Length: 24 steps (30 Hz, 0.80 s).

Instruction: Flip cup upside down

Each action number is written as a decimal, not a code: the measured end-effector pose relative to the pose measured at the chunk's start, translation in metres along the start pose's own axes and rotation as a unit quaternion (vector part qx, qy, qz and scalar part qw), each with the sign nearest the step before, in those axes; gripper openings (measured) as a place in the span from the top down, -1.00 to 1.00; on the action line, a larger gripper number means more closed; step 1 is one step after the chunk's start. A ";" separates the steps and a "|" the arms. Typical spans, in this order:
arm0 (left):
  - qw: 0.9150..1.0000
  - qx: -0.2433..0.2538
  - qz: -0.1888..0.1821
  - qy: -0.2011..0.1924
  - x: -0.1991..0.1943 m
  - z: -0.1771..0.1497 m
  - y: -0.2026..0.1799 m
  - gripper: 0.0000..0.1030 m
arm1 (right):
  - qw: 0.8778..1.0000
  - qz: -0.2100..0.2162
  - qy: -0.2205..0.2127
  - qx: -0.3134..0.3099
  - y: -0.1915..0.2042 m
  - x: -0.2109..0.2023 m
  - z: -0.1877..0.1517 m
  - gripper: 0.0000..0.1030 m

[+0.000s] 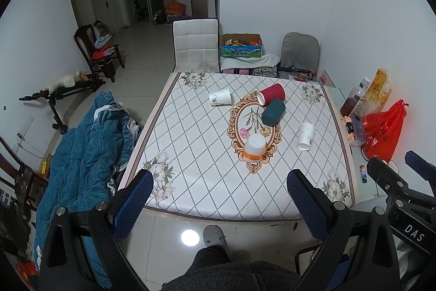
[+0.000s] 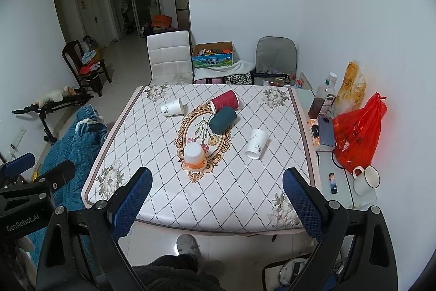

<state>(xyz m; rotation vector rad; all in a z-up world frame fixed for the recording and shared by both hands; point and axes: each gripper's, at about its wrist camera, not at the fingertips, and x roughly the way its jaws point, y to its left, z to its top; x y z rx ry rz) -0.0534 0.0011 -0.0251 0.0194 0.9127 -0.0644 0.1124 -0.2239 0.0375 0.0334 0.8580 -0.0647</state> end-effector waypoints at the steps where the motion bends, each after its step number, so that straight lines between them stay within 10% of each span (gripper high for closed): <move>1: 1.000 0.000 0.000 0.000 0.000 0.000 0.000 -0.95 | 1.000 0.000 0.000 0.002 0.000 0.001 0.000 -0.91; 24: 1.000 -0.003 0.014 -0.008 -0.011 -0.001 -0.001 -0.95 | 1.000 0.003 -0.002 0.002 -0.004 -0.013 -0.005 -0.92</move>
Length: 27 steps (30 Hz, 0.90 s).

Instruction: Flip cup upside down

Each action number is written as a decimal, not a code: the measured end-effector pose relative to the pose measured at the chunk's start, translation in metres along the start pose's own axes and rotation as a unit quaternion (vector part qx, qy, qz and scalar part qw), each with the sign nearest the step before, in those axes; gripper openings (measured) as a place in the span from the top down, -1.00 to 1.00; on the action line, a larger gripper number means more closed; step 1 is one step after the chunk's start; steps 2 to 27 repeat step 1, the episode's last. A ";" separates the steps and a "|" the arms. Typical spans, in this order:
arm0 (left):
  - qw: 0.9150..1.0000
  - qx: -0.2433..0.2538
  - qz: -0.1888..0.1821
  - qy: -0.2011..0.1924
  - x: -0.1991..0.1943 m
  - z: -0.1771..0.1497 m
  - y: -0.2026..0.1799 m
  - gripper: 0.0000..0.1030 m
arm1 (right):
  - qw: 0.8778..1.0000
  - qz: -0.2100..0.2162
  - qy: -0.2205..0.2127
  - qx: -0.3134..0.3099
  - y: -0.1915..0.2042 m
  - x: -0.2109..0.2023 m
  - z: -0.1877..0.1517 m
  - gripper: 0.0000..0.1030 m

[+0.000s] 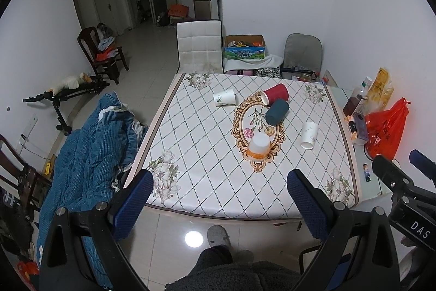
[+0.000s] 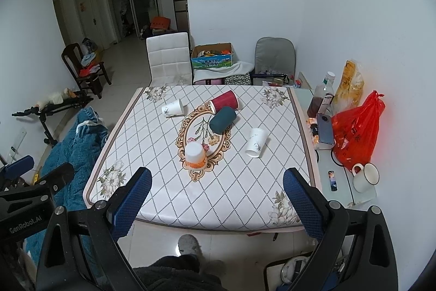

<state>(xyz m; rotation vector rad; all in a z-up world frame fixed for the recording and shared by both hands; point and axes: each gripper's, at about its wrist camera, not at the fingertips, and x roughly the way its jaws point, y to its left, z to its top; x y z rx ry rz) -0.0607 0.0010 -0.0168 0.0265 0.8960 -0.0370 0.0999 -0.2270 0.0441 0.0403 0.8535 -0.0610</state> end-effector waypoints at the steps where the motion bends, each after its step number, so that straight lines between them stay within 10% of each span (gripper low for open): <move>1: 1.000 0.001 0.001 0.000 0.001 0.000 0.001 -0.95 | 1.000 0.000 0.000 -0.001 0.001 0.000 0.000 -0.92; 27: 1.000 0.001 0.001 0.000 0.001 0.000 0.001 -0.95 | 1.000 0.000 0.000 -0.001 0.001 0.000 0.000 -0.92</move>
